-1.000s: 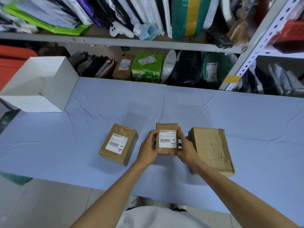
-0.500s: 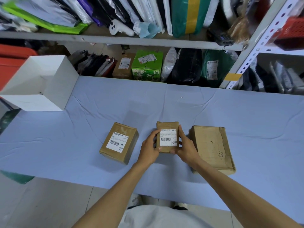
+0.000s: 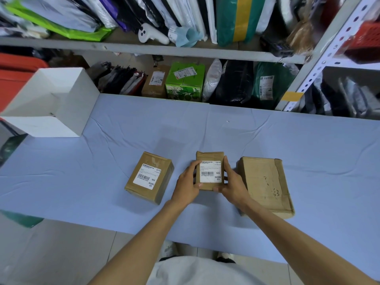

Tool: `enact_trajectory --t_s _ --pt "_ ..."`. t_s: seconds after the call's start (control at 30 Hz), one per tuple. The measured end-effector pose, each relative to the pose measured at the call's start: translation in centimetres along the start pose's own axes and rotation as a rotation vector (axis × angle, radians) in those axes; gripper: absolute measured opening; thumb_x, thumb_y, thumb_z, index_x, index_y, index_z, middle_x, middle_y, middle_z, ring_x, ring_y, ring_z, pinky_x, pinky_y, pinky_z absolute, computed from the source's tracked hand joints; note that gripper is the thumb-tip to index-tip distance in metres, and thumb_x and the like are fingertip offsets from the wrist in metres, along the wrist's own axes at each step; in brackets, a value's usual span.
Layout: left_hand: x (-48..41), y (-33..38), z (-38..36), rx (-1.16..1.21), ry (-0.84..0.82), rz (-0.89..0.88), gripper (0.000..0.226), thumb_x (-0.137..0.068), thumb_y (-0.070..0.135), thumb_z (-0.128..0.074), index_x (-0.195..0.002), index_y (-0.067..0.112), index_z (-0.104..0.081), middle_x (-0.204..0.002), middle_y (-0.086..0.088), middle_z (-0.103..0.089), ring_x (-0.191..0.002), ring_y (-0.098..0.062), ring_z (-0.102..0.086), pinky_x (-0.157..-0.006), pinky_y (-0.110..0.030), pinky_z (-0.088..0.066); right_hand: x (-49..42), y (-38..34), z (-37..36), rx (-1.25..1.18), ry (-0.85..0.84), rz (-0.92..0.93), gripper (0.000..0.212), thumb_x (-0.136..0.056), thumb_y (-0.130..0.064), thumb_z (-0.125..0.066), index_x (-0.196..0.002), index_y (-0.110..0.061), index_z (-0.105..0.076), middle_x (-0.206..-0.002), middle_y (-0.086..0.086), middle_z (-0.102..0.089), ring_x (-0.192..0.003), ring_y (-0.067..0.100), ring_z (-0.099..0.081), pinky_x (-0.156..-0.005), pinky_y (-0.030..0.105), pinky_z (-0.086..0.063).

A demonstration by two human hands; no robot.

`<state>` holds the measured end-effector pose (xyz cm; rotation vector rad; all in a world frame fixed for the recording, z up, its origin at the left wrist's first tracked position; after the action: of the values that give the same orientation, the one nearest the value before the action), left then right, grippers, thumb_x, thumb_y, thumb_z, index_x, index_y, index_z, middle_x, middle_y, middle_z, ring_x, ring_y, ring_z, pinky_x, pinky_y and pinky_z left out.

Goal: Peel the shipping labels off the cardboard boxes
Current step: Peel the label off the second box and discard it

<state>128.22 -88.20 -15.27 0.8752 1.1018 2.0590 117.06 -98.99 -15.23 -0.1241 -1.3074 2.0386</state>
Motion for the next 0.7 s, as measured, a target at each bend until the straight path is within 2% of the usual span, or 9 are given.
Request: enact_trajectory --t_s 0.1,0.2,0.4,0.53,0.63,0.7 --pt "-0.14 0.1 0.0 -0.006 -0.006 -0.005 0.073 -0.078 -0.009 -0.066 -0.134 0.029 -0.039 -0.134 -0.002 -0.054 -0.118 -0.019 -0.057 -0.092 -0.04 -0.055 0.04 0.11 0.01 -0.012 0.006 0.0 0.107 -0.08 -0.001 -0.072 -0.151 -0.022 0.006 -0.121 -0.009 -0.051 -0.1 -0.001 -0.052 -0.068 0.0 -0.045" --pt "-0.17 0.07 -0.07 -0.007 -0.004 -0.011 0.07 -0.079 -0.01 -0.064 -0.132 0.029 -0.041 -0.136 -0.002 -0.052 -0.119 -0.02 -0.056 -0.093 -0.04 -0.054 -0.03 0.09 0.1 0.008 -0.001 -0.004 0.11 -0.079 0.0 -0.073 -0.151 -0.02 0.007 -0.123 -0.007 -0.051 -0.107 0.003 -0.049 -0.07 0.0 -0.045" --pt "0.48 -0.62 -0.32 0.062 0.046 0.0 0.076 -0.08 -0.011 -0.061 -0.135 0.037 -0.039 -0.134 0.002 -0.056 -0.117 -0.008 -0.056 -0.095 -0.031 -0.053 0.03 -0.04 0.21 0.024 -0.002 -0.008 0.113 -0.077 0.001 -0.074 -0.152 -0.019 0.009 -0.132 0.002 -0.053 -0.111 0.006 -0.05 -0.084 0.017 -0.049" --pt "0.58 -0.73 -0.71 0.085 0.083 0.013 0.078 -0.08 -0.016 -0.055 -0.141 0.03 -0.041 -0.136 -0.001 -0.054 -0.122 -0.015 -0.055 -0.099 -0.035 -0.051 -0.02 0.01 0.2 0.024 -0.002 -0.008 0.112 -0.077 0.002 -0.073 -0.151 -0.019 0.009 -0.133 0.004 -0.053 -0.114 0.01 -0.051 -0.091 0.024 -0.05" --pt "0.66 -0.51 -0.83 0.059 0.111 -0.001 0.078 -0.08 -0.019 -0.052 -0.143 0.027 -0.041 -0.139 0.0 -0.051 -0.124 -0.014 -0.052 -0.102 -0.028 -0.047 -0.04 -0.07 0.15 0.026 -0.009 -0.002 0.113 -0.077 0.001 -0.073 -0.151 -0.018 0.01 -0.133 0.006 -0.052 -0.116 0.012 -0.051 -0.094 0.029 -0.051" --pt "0.68 -0.41 -0.84 0.042 0.114 -0.016 0.079 -0.08 -0.019 -0.052 -0.144 0.026 -0.041 -0.138 0.001 -0.051 -0.124 -0.013 -0.051 -0.103 -0.027 -0.046 -0.01 -0.12 0.11 0.041 -0.01 0.01 0.113 -0.078 -0.001 -0.074 -0.151 -0.018 0.01 -0.132 0.005 -0.052 -0.113 0.009 -0.05 -0.094 0.027 -0.05"
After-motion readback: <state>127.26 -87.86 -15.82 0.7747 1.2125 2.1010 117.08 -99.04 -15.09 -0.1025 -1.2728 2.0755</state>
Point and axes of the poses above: each hand's wrist, its own x-axis away from the middle knuckle, its own z-axis out of the back of the hand, y = z × x, the point moved 7 cm from there along -x, towards the middle knuckle
